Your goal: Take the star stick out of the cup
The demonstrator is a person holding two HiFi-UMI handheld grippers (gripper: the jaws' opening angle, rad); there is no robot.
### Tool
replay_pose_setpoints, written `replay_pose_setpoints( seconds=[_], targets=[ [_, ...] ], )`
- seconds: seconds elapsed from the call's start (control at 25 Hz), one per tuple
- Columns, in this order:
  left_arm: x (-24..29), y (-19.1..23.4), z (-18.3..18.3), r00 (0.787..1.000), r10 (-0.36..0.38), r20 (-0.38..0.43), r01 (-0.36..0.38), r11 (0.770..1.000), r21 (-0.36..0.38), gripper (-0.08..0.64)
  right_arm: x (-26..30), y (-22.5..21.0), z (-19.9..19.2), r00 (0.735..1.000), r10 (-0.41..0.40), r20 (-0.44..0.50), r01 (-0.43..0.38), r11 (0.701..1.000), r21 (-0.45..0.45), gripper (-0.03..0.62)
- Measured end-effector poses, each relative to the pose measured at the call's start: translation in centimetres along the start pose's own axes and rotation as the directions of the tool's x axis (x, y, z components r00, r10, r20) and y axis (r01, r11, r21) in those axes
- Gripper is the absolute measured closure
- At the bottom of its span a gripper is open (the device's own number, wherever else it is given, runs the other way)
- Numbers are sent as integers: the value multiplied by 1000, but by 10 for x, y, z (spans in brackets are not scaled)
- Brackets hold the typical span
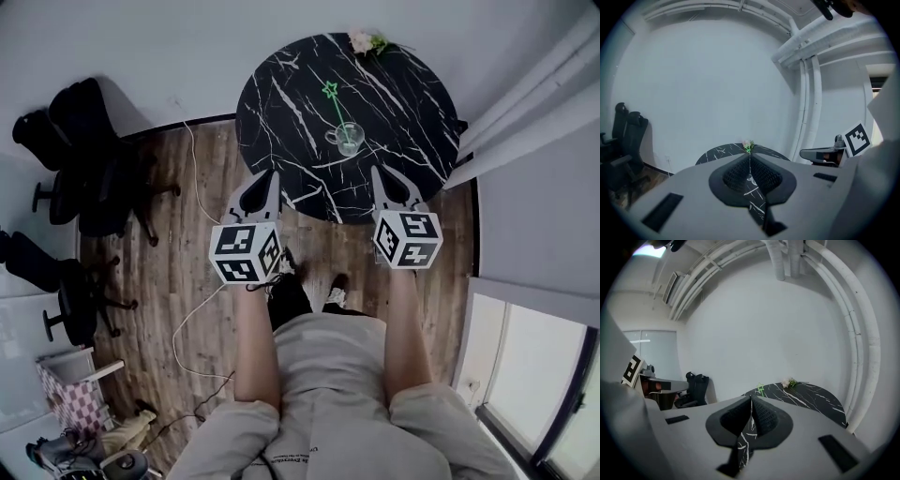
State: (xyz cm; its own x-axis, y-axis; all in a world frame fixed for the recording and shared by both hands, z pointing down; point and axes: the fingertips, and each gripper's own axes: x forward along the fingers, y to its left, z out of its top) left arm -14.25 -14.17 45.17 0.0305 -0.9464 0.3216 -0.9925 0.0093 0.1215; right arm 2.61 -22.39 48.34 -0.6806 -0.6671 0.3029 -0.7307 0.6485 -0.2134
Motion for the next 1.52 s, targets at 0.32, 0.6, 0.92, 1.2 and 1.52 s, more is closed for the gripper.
replay_pose_setpoints(
  seconds=[0.32,0.6,0.92,1.2,1.52],
  targets=[
    [95,16,34,991,-134,-1,134,990,42,537,71,-20,26,998,-64,-21,63,996,-56,558],
    [182,43,71,965,-259,-29,260,966,15,537,142,-32,48,989,-127,-78,122,990,-64,557],
    [238,97,70,938,-331,-101,332,943,-8,537,201,-30,33,968,-160,-194,140,984,-114,557],
    [276,112,70,890,-420,-179,436,898,62,537,250,-29,5,943,-171,-287,137,982,-134,454],
    [299,126,54,872,-440,-215,462,885,62,537,274,-38,-22,915,-255,-314,228,966,-122,454]
  ],
)
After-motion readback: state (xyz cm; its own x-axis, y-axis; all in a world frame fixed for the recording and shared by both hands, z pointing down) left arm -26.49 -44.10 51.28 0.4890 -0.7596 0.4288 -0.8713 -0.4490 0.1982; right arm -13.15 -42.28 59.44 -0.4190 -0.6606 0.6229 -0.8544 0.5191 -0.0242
